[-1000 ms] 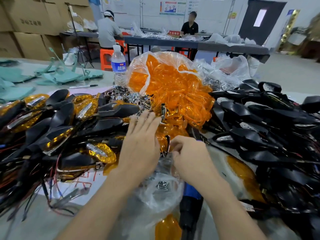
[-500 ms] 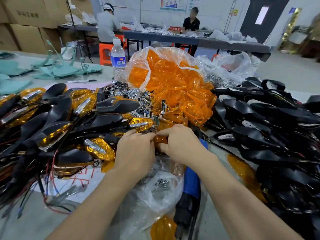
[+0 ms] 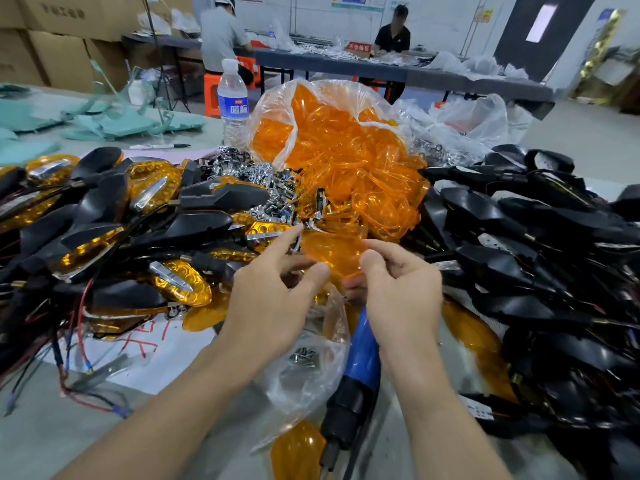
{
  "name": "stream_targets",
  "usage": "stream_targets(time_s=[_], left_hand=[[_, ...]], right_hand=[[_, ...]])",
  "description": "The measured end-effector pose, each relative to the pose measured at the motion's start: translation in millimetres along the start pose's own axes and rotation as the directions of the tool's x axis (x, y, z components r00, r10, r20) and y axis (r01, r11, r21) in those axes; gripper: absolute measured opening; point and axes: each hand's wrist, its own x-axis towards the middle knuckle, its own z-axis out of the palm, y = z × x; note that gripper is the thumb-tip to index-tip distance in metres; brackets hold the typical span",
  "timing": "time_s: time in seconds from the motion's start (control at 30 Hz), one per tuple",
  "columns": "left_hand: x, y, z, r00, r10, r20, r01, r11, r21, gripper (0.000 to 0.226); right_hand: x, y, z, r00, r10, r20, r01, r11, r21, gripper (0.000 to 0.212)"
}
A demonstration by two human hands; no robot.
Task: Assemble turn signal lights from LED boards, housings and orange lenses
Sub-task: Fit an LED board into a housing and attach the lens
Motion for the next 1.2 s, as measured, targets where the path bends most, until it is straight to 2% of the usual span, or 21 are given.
stream_targets(time_s=[0.03, 0.07, 0.1, 0.13, 0.2, 0.3, 0.33, 0.37, 0.43, 0.47, 0.53, 0.63, 0.67, 0.73, 0.77, 0.83, 0.87, 0.97, 1.07, 1.13, 1.2], left_hand=[[0, 1, 3, 0.998, -0.036, 0.043, 0.042, 0.988, -0.146, 0.050], [-1, 3, 4, 0.995, -0.062, 0.073, 0.082, 0.948, -0.308, 0.035], [-1, 6, 4, 0.991, -0.098, 0.087, 0.127, 0.883, -0.451, 0.025], [-1, 8, 3, 0.986, -0.141, 0.090, 0.167, 0.817, -0.551, 0.027], [2, 7, 1, 0.972, -0.223, 0.078, 0.221, 0.744, -0.630, 0.032], [11, 2, -6, 0.940, -0.328, 0.096, 0.311, 0.704, -0.639, 0.029], [14, 2, -9, 0.927, -0.351, 0.134, 0.347, 0.661, -0.665, 0.029], [17, 1, -12, 0.914, -0.364, 0.176, 0.379, 0.620, -0.687, 0.029], [18, 1, -19, 0.894, -0.371, 0.250, 0.433, 0.579, -0.691, 0.030], [17, 2, -21, 0.887, -0.369, 0.279, 0.453, 0.570, -0.685, 0.031], [15, 5, -23, 0.874, -0.371, 0.315, 0.480, 0.553, -0.681, 0.030], [11, 11, -23, 0.861, -0.379, 0.340, 0.502, 0.523, -0.688, 0.026], [11, 12, -24, 0.862, -0.370, 0.345, 0.499, 0.508, -0.702, 0.024], [11, 11, -26, 0.871, -0.347, 0.347, 0.484, 0.494, -0.722, 0.022], [11, 10, -26, 0.877, -0.336, 0.344, 0.476, 0.504, -0.721, 0.021], [12, 8, -28, 0.889, -0.314, 0.335, 0.457, 0.554, -0.695, 0.022], [12, 7, -28, 0.896, -0.294, 0.334, 0.445, 0.594, -0.670, 0.024], [11, 4, -28, 0.908, -0.214, 0.360, 0.397, 0.713, -0.577, 0.037], [10, 1, -26, 0.915, -0.231, 0.329, 0.386, 0.737, -0.555, 0.047], [8, -1, -22, 0.922, -0.261, 0.286, 0.381, 0.748, -0.544, 0.047], [6, 1, -19, 0.934, -0.238, 0.267, 0.346, 0.791, -0.505, 0.040]], right_hand=[[-1, -4, 0, 0.992, 0.071, 0.106, -0.086, 0.985, 0.150, 0.021], [-1, -7, -1, 0.975, 0.104, 0.194, -0.148, 0.962, 0.228, 0.020], [0, -9, -2, 0.964, 0.098, 0.249, -0.155, 0.963, 0.221, 0.020], [1, -8, -2, 0.959, 0.063, 0.275, -0.109, 0.982, 0.154, 0.021], [-1, -6, -1, 0.949, -0.028, 0.315, 0.030, 1.000, -0.002, 0.026], [-7, -8, 4, 0.867, -0.106, 0.486, 0.111, 0.994, 0.020, 0.018], [-6, -9, 5, 0.869, -0.115, 0.482, 0.109, 0.993, 0.042, 0.014], [-2, -9, 7, 0.900, -0.114, 0.420, 0.109, 0.993, 0.036, 0.013], [11, -7, 11, 0.966, -0.101, 0.236, 0.128, 0.987, -0.101, 0.019], [17, -9, 14, 0.975, -0.110, 0.194, 0.151, 0.966, -0.209, 0.024], [29, -16, 26, 0.954, -0.110, 0.280, 0.221, 0.888, -0.403, 0.034], [56, -23, 54, 0.871, 0.000, 0.490, 0.334, 0.731, -0.594, 0.046], [65, -24, 64, 0.836, 0.053, 0.547, 0.393, 0.638, -0.662, 0.044], [77, -21, 84, 0.771, 0.095, 0.629, 0.532, 0.445, -0.720, 0.027], [79, -18, 90, 0.757, 0.094, 0.646, 0.570, 0.387, -0.725, 0.020], [84, -8, 95, 0.762, 0.069, 0.644, 0.587, 0.345, -0.732, 0.026], [84, -4, 95, 0.775, 0.051, 0.630, 0.575, 0.357, -0.736, 0.028], [80, -4, 85, 0.828, -0.003, 0.560, 0.494, 0.477, -0.727, 0.024], [63, -7, 54, 0.912, -0.158, 0.378, 0.384, 0.651, -0.655, 0.020], [43, -11, 28, 0.955, -0.159, 0.250, 0.264, 0.837, -0.479, 0.021], [17, -12, 4, 0.970, -0.020, 0.242, 0.068, 0.979, -0.193, 0.027]])
